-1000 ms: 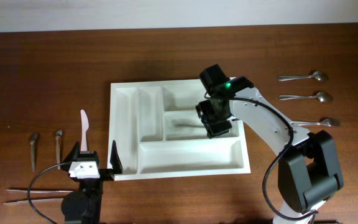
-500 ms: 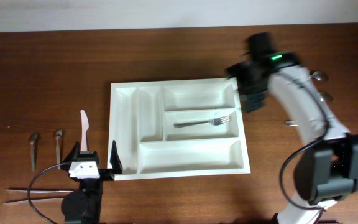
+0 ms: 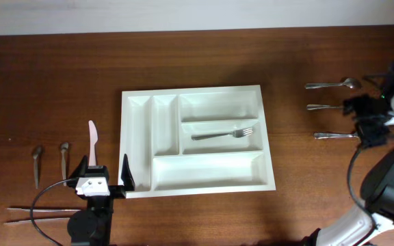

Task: Pack container
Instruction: 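Return the right gripper to the cutlery row and grasp the next fork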

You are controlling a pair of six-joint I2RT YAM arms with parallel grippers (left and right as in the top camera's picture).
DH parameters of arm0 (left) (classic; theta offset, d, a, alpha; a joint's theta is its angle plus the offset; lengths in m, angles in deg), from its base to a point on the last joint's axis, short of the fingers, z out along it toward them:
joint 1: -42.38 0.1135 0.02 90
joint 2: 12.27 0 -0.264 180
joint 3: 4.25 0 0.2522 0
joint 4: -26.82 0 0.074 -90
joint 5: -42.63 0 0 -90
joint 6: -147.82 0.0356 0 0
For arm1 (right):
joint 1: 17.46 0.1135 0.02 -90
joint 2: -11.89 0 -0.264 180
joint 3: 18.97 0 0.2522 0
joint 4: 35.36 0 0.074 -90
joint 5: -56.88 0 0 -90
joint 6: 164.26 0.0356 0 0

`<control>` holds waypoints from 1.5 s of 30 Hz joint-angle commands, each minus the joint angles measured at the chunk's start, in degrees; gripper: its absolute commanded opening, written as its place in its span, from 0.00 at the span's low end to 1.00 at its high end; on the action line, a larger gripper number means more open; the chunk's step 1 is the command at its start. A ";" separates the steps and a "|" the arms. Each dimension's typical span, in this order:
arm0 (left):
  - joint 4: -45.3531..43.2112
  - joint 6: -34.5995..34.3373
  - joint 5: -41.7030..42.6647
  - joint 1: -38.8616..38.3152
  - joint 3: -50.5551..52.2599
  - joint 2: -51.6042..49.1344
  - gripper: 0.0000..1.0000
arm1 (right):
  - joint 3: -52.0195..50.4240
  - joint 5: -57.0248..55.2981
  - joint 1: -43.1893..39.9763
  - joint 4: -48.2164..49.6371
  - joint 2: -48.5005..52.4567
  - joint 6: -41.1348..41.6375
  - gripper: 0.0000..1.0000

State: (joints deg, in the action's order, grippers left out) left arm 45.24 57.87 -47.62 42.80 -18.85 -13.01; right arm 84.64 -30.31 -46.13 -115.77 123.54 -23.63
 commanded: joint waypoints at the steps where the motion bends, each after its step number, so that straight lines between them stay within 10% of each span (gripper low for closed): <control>1: 0.07 0.87 0.46 0.17 0.31 0.39 0.99 | -0.72 -0.52 -3.69 -0.48 3.21 -2.54 0.99; 45: 0.07 0.87 0.44 0.17 0.31 0.39 0.99 | -0.83 -2.67 0.48 10.34 9.84 -3.48 0.99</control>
State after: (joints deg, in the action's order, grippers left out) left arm 45.24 57.87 -47.60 42.80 -18.85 -13.01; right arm 84.11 -33.92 -45.54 -105.59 131.35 -27.69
